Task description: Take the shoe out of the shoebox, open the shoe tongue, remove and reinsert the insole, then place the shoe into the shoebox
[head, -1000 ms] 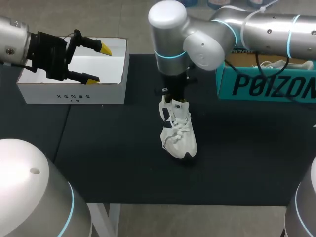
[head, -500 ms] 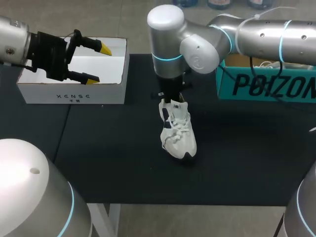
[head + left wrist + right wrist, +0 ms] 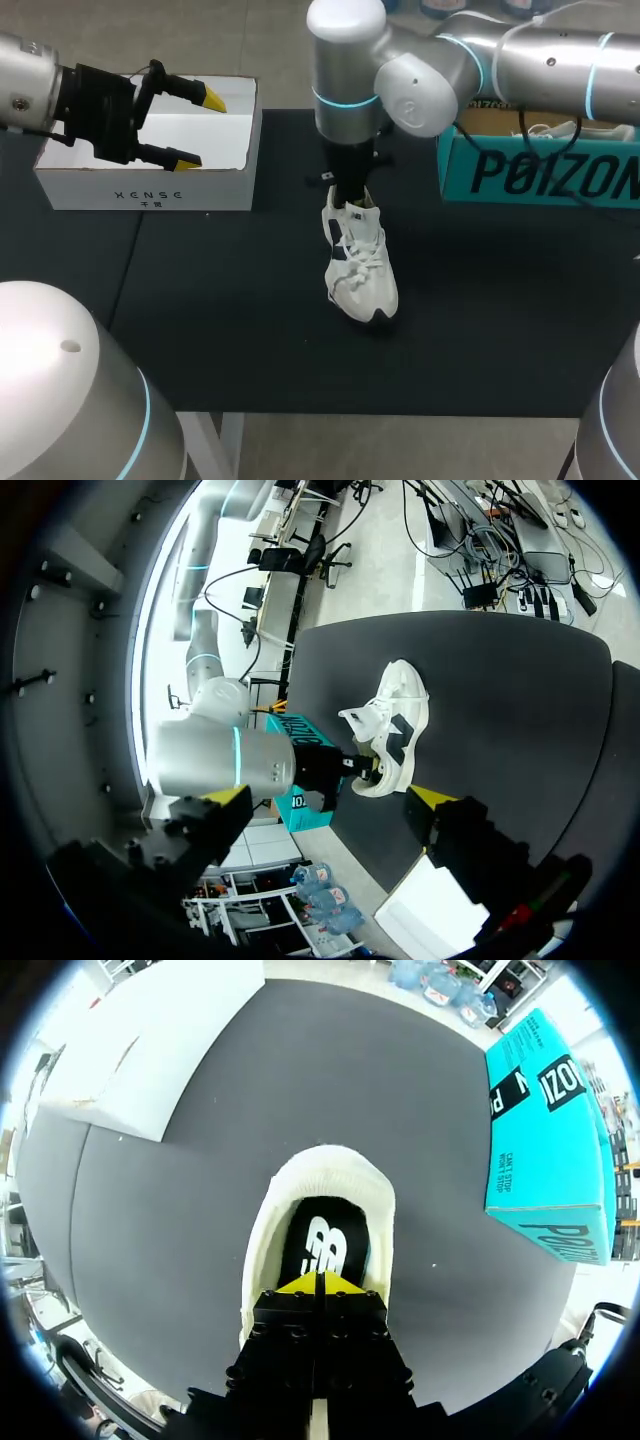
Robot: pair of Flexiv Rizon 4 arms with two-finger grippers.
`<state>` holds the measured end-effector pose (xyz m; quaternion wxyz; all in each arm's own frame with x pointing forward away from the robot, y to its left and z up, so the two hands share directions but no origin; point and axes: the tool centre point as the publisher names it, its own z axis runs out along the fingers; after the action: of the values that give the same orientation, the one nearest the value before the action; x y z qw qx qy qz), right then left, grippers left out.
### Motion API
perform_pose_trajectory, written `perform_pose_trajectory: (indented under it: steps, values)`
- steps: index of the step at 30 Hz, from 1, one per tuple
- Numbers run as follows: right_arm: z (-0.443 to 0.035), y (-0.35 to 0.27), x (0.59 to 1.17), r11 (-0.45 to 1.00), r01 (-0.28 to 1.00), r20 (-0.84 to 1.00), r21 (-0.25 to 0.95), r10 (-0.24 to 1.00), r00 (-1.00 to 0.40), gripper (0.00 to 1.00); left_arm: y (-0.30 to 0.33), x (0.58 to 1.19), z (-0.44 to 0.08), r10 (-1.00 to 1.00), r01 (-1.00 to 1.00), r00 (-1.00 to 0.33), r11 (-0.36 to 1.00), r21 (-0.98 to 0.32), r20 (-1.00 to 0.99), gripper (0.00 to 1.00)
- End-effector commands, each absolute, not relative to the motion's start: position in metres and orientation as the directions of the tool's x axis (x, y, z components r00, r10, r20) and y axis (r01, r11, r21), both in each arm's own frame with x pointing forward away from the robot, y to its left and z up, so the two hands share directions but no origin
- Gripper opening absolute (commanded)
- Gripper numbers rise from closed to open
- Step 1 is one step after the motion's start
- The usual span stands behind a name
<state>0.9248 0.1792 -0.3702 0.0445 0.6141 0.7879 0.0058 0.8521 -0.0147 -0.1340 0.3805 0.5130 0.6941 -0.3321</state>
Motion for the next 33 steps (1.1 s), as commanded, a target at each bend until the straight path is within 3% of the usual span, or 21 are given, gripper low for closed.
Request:
perform_pose_trajectory:
  steps: [1,15,24,33]
  values:
    - [-0.376,0.172,0.915,0.236,0.97,-0.05,0.058,0.971,-0.233,0.0,-0.015,0.853,-0.134,0.46,0.965,-0.183,0.252,-0.07,-0.869,1.0]
    - [-0.416,0.177,0.907,0.225,0.973,-0.024,-0.046,0.974,-0.226,0.0,-0.015,0.853,-0.134,0.46,0.965,-0.183,0.252,-0.07,-0.869,1.0]
    - [-0.375,0.179,0.913,0.215,0.977,-0.009,0.009,0.977,-0.214,0.0,-0.015,0.853,-0.134,0.46,0.965,-0.183,0.252,-0.07,-0.869,1.0]
    - [-0.355,0.188,0.911,0.174,0.982,-0.049,-0.07,0.983,-0.177,0.0,-0.015,0.853,-0.134,0.46,0.965,-0.183,0.252,-0.07,-0.869,1.0]
